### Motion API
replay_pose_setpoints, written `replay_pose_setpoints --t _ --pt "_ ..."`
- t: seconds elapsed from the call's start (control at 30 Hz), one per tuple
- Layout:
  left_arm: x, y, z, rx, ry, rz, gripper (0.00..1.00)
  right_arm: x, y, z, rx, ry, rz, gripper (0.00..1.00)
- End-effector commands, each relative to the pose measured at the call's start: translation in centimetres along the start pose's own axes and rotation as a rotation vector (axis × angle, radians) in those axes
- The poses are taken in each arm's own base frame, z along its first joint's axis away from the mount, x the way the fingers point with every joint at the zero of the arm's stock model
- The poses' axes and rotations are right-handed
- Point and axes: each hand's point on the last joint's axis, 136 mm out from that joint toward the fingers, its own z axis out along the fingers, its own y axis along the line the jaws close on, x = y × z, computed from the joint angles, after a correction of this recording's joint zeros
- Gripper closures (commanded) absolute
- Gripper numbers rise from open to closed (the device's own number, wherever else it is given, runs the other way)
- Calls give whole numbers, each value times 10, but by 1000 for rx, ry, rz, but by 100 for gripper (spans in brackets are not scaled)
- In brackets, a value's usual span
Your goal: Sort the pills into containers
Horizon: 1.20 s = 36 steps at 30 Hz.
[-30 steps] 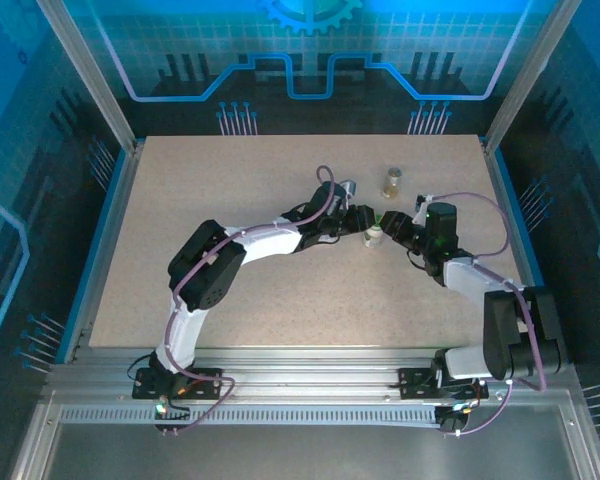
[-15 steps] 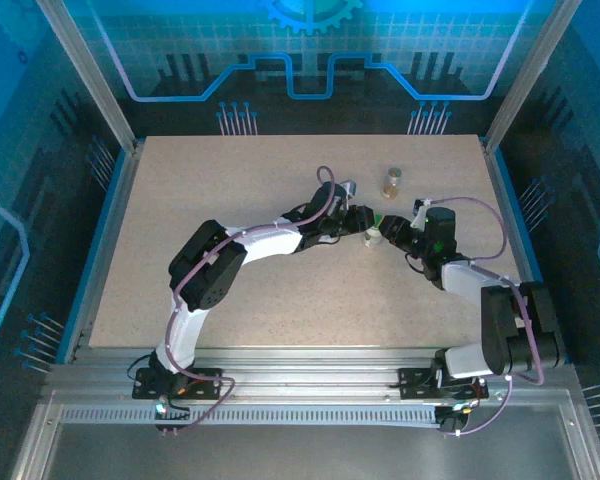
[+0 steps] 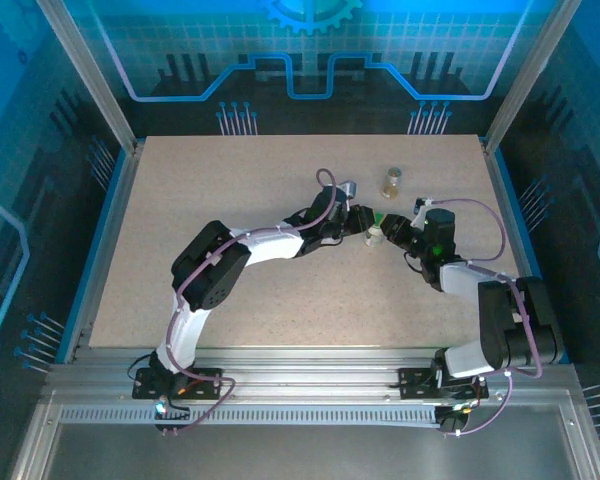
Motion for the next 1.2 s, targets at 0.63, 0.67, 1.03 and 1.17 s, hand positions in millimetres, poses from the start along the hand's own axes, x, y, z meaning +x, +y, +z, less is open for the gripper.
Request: replay_pose_setpoints --t 0.63,0.67,1.03,1.17 --pt "-6 -9 -9 -85 58 72 66 2 -11 -22 214 117 -55 53" --pt "-13 -14 -12 -77 43 74 65 -2 -8 -25 220 117 -79 50" --pt "-77 -37 -102 -62 -162 130 52 -25 27 -40 354 208 -399 23" --pt "-73 -10 -141 -132 -196 161 50 -18 25 -25 422 275 -463 21"
